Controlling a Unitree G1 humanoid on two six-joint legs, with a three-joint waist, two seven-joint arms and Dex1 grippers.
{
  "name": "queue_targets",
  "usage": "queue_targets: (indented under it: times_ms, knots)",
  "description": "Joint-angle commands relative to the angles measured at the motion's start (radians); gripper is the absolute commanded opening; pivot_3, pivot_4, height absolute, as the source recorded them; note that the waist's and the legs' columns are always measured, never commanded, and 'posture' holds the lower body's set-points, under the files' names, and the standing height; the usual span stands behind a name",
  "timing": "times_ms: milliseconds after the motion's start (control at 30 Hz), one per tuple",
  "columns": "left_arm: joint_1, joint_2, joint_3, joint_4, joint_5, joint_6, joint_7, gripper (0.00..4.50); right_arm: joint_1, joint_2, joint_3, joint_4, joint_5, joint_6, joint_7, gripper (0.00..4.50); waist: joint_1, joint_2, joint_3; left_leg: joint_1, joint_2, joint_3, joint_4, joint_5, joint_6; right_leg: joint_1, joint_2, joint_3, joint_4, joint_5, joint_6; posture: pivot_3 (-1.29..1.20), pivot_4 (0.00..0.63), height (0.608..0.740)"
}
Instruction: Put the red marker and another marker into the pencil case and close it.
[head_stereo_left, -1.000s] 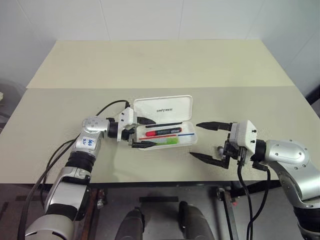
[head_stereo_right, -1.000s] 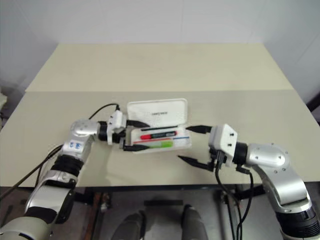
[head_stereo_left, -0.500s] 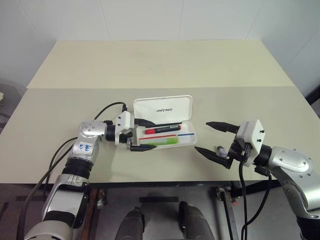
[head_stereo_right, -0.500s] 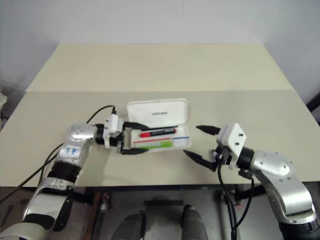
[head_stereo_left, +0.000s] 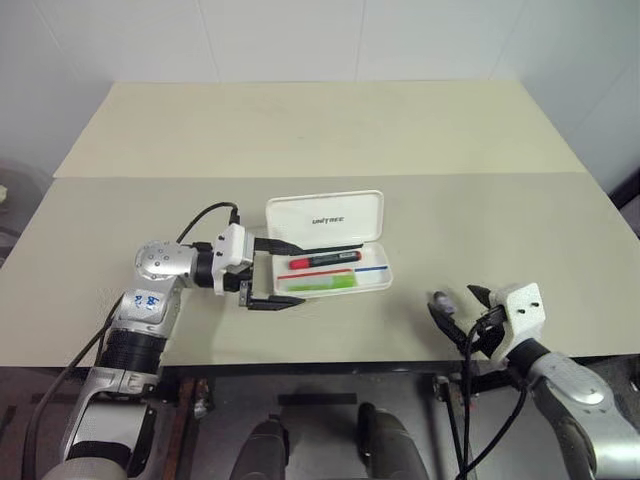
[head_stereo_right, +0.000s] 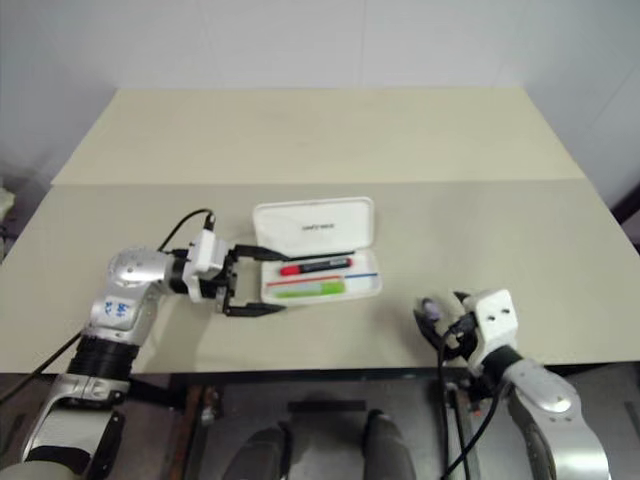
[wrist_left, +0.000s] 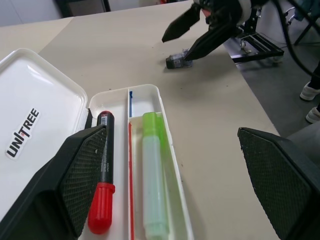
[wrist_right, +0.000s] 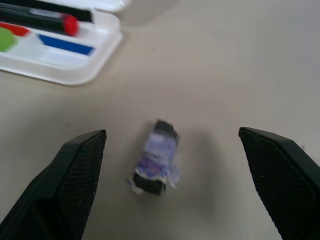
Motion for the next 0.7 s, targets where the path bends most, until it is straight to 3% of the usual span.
queue_targets:
  times_ms: [33,200,233,367,600,633,700]
  knots:
    - [0.012,0.012,0.021,-0.086,-0.033,0.025,0.021,4.48,0.009,0.035,0.017,0.028,-0.037,-0.038,-0.038,4.5,0.0,0.0,0.0,0.0,0.0,0.0,0.0,0.0,0.0,0.0,0.0,0.0,0.0,-0.004,-0.007,0.0,0.15,0.74]
    - [0.026,0.018,0.026,-0.141,-0.041,0.059,0.046,4.48,-0.03,0.094,0.039,0.066,-0.049,-0.031,-0.074,4.5,-0.008,-0.001,0.0,0.001,0.0,0.0,0.0,0.0,0.0,0.001,0.0,0.001,0.001,-0.004,-0.007,0.0,0.15,0.74]
    - [0.028,0.023,0.031,-0.147,-0.04,0.061,0.052,4.5,-0.039,0.102,0.044,0.071,-0.053,-0.026,-0.082,4.31,-0.01,-0.001,-0.001,0.002,0.0,0.0,0.0,0.0,0.0,0.001,0.0,0.001,0.001,-0.003,-0.007,0.0,0.15,0.74]
    - [0.035,0.035,0.042,-0.158,-0.043,0.066,0.066,4.5,-0.062,0.108,0.057,0.074,-0.071,-0.022,-0.095,3.2,-0.016,-0.002,-0.001,0.003,0.0,0.0,0.0,0.002,0.001,0.002,0.0,0.001,0.001,-0.002,-0.009,0.0,0.15,0.74]
    - [0.043,0.037,0.042,-0.164,-0.043,0.063,0.082,4.5,-0.096,0.093,0.076,0.05,-0.088,-0.007,-0.094,0.68,-0.019,-0.002,-0.001,0.002,0.0,0.0,0.0,0.002,0.002,0.002,0.0,0.001,0.001,-0.002,-0.009,0.0,0.15,0.74]
    - [0.042,0.036,0.04,-0.162,-0.041,0.063,0.084,4.5,-0.105,0.084,0.081,0.046,-0.093,-0.008,-0.086,0.41,-0.019,-0.002,-0.001,0.002,0.0,0.0,0.0,0.002,0.002,0.002,0.0,0.0,0.001,-0.002,-0.009,0.0,0.15,0.74]
    - [0.041,0.037,0.04,-0.151,-0.036,0.054,0.084,4.5,-0.135,0.046,0.106,0.034,-0.085,-0.046,-0.008,0.41,-0.02,-0.001,-0.001,0.002,0.0,0.0,-0.001,0.002,0.002,0.001,0.0,0.0,0.001,-0.002,-0.009,0.0,0.15,0.74]
